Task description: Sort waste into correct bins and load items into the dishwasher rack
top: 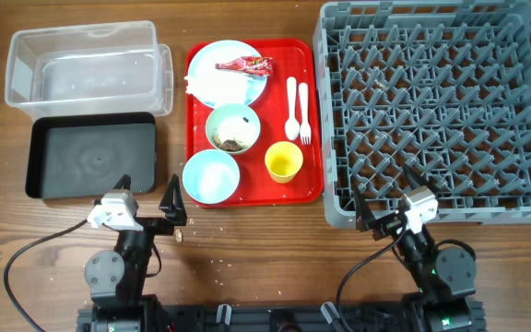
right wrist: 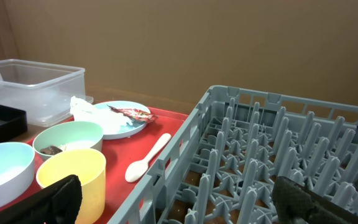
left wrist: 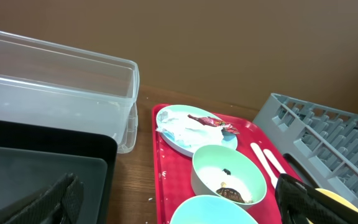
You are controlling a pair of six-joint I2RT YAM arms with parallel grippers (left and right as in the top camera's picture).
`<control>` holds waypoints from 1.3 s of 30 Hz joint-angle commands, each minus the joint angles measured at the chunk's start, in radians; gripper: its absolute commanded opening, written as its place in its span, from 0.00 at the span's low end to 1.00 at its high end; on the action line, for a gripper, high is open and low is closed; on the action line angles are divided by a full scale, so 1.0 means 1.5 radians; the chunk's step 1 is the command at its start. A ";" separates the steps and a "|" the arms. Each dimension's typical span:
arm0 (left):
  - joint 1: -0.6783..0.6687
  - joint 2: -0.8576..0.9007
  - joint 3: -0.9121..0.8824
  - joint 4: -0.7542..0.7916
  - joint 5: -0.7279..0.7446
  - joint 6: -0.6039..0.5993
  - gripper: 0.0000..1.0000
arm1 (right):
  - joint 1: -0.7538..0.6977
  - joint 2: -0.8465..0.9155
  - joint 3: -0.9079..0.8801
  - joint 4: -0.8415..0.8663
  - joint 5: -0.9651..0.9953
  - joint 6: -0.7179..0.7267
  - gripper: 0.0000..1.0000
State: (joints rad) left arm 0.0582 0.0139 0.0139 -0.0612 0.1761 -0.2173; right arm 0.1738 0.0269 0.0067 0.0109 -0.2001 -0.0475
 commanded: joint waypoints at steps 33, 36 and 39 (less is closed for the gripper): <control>-0.001 -0.005 0.032 0.076 0.065 -0.002 1.00 | -0.002 0.009 0.043 0.108 -0.002 0.031 1.00; -0.001 -0.005 0.058 0.076 0.065 -0.002 1.00 | -0.002 0.011 0.058 0.108 0.001 0.031 1.00; -0.001 0.001 0.092 0.076 0.065 -0.002 1.00 | -0.002 0.027 0.089 0.108 0.007 0.031 1.00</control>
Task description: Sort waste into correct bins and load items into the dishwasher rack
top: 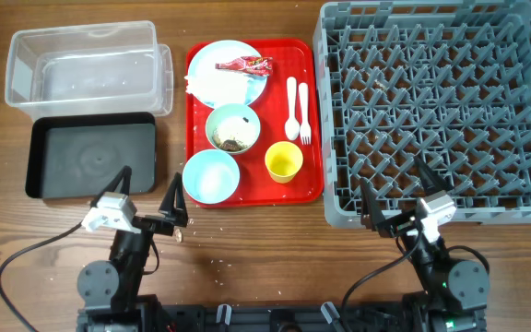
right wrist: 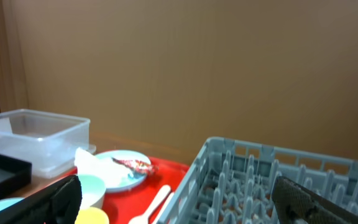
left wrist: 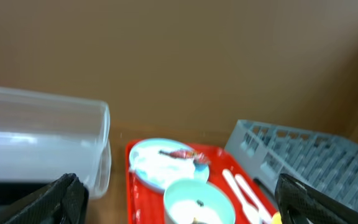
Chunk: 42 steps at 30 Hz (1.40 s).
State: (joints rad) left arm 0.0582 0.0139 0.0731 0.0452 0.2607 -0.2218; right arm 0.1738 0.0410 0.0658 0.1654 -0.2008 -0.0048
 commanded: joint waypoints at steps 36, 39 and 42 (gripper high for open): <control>-0.147 1.375 1.393 -0.790 -0.022 0.070 1.00 | -0.002 0.891 0.858 -0.625 -0.019 0.057 1.00; -0.165 1.425 1.393 -0.770 -0.003 0.063 1.00 | -0.002 0.905 0.858 -0.648 -0.019 0.058 1.00; -0.181 1.476 1.393 -0.733 -0.015 0.019 1.00 | -0.002 0.908 0.858 -0.657 -0.019 0.057 1.00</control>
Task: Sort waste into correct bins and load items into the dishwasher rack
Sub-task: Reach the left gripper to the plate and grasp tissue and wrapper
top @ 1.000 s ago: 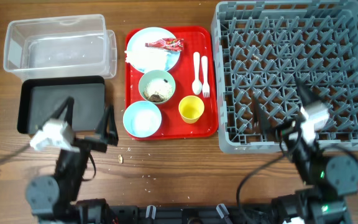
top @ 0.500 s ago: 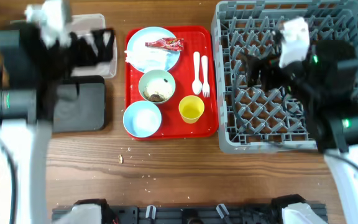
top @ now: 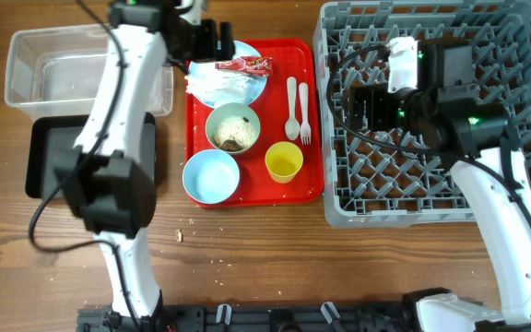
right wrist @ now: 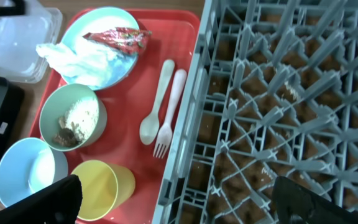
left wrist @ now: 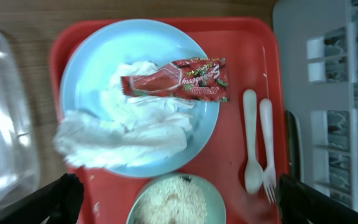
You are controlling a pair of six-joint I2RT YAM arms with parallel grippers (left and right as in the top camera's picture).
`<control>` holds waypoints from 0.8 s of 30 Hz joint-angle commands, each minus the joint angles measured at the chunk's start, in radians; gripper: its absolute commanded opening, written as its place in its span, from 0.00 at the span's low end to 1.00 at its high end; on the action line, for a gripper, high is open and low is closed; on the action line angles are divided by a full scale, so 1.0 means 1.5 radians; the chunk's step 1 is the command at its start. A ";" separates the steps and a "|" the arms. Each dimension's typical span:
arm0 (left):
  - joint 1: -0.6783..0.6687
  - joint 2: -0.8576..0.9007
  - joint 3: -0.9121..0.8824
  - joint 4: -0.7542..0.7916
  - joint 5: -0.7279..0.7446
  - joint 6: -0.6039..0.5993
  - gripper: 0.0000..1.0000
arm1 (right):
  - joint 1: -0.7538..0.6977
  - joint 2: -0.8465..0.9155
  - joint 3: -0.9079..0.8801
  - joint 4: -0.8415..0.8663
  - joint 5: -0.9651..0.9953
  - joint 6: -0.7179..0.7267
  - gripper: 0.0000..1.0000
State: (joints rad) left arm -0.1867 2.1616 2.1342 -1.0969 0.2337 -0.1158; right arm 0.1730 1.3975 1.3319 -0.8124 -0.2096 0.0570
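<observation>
On the red tray (top: 252, 189), a light blue plate (left wrist: 104, 56) carries a crumpled napkin (left wrist: 129, 130) and a red wrapper (left wrist: 178, 79). Below the plate are a green bowl (top: 232, 127) with food scraps, a blue bowl (top: 211, 175) and a yellow cup (right wrist: 101, 190). A white spoon (left wrist: 251, 143) and fork (left wrist: 267, 149) lie beside them. My left gripper (top: 212, 39) hangs open above the plate, holding nothing. The right gripper (top: 369, 101) is open over the left part of the grey rack (top: 487, 120), also holding nothing.
A clear plastic bin (top: 53, 74) stands at the far left, with a black bin (top: 53, 157) in front of it. The rack fills the right side, its wall close against the tray. Crumbs lie on the wood near the tray's front edge.
Both arms have left the table's near edge. The left gripper is now above the plate and the right above the rack's left part, both looking down. Both remain open, and the tray's items are unmoved.
First both arms sat low at the near edge, grippers open, looking across the table. Then their wrist views had tipped upward toward the wall. Now the left reaches over the plate and the right over the rack, with nothing held.
</observation>
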 commanded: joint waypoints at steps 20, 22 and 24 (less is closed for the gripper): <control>-0.079 0.163 0.019 0.149 -0.229 -0.317 0.99 | -0.002 0.004 0.011 -0.008 -0.013 0.016 1.00; -0.077 0.165 0.019 0.149 -0.244 -0.311 1.00 | -0.002 0.004 0.011 -0.008 -0.013 0.016 1.00; -0.076 0.154 0.028 0.156 -0.256 -0.261 1.00 | -0.002 0.004 0.011 -0.007 -0.010 0.016 1.00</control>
State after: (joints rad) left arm -0.3073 2.3859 2.1372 -0.8764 -0.0952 -0.5713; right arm 0.1730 1.4010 1.3319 -0.8234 -0.2096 0.0673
